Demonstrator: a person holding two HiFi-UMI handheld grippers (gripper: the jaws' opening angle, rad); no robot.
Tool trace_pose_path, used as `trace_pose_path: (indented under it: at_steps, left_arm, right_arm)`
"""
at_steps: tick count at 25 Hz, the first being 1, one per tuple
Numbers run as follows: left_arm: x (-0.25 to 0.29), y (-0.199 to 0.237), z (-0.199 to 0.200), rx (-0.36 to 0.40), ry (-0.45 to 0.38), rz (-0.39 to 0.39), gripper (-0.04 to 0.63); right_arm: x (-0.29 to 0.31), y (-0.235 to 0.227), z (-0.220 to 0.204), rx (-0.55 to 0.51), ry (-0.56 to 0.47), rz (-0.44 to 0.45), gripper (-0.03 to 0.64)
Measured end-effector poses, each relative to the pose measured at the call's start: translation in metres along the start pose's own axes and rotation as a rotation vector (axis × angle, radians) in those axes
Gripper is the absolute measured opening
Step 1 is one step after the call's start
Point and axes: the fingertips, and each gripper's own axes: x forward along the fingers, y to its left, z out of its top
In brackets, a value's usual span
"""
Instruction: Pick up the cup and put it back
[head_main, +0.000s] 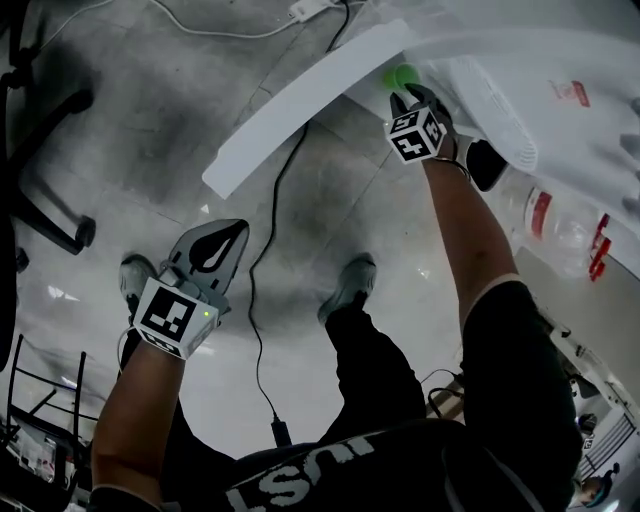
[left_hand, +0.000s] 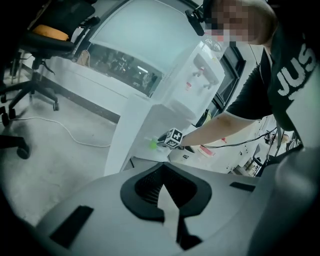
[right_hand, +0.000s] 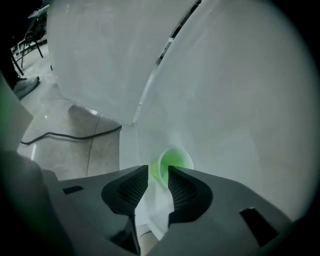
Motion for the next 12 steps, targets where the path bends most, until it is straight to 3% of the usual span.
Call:
trace_pose_path:
  at_steps: [9, 11, 12]
  left_arm:
    - [0.001, 0.005, 0.004, 0.016, 0.004, 0.004, 0.008]
    - [0.0, 0.003, 0.006, 0.027, -0.009, 0.001, 0.008]
    - [-0.001, 0.002, 0.008, 0.025, -0.021, -0.002, 0.008]
  right_arm:
    - [0.025, -0.002, -0.005, -0.057, 0.084, -0.009, 0.126]
    - [0.019, -0.001, -0.004, -0.043, 0.079, 0.008, 0.052]
    - [0.011, 0.002, 0.0, -0.016, 0.063, 0.02, 0.05]
